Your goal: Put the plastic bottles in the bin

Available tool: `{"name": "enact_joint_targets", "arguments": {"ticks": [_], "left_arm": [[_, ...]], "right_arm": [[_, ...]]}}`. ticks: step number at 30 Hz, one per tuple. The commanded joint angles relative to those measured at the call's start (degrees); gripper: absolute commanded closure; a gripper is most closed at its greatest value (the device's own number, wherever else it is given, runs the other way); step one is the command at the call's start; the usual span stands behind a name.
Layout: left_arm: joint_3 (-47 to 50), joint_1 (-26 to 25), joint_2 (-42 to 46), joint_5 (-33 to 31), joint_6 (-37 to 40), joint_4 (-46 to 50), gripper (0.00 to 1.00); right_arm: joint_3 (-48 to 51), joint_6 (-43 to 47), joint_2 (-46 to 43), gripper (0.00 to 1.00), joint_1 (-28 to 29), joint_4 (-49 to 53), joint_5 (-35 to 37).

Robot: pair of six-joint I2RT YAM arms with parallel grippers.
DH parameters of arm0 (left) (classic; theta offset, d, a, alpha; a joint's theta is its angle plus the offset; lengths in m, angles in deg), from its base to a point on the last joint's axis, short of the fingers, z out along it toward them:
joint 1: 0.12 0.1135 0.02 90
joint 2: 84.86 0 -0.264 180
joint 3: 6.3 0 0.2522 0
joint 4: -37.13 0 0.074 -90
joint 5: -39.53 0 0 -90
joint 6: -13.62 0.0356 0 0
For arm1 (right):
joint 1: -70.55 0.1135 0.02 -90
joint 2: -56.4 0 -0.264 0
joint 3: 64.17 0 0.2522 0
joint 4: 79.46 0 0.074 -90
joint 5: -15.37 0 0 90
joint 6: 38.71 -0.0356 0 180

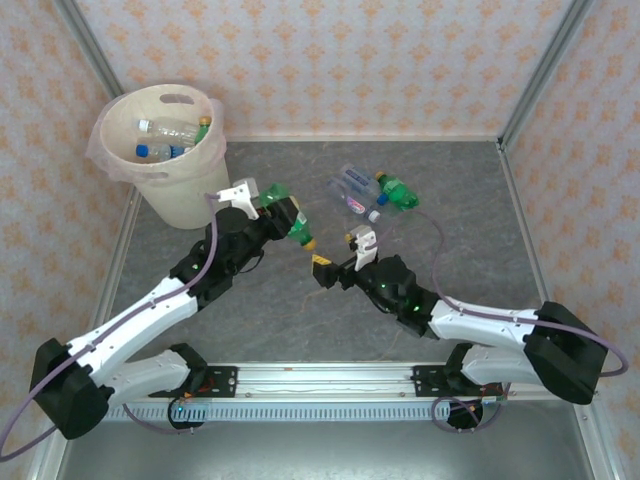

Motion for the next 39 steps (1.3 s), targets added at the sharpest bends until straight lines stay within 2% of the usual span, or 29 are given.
{"name": "enact_joint_targets", "arguments": {"ticks": [1,10,17,25,35,39], "left_arm": [[-3.04,1.22,2.11,-4.01,3.88,4.04,0.51],[-15.07,5.84,2.53,-11.68,11.27,16.05,0.5],[-25.26,13.73,-0.41,-14.66,15.92,21.95,0.5],[-33.7,20.13,-5.82,-17.23,20.46,22.63,0.49],[-42.44,30.25,-13.78,-16.46,20.86,23.06,0.5],[-44.52,33.2,-16.82,-18.24,19.99,21.87,0.5]], "right_arm": [[1.33,-2.05,-2.2,0.0,-0.02,-3.43,1.97],[2.39,-4.83,-5.06,0.0,-1.67,-3.05,2.85],[3.86,-5.98,-8.31,0.0,-2.54,-4.02,0.79],[3.76,-6.87,-8.81,0.0,-2.8,-3.58,0.48],[4.56,-7.44,-10.67,0.0,-3.22,-3.77,1.31],[3.99,-7.92,-11.07,0.0,-3.24,-2.65,2.04]]}}
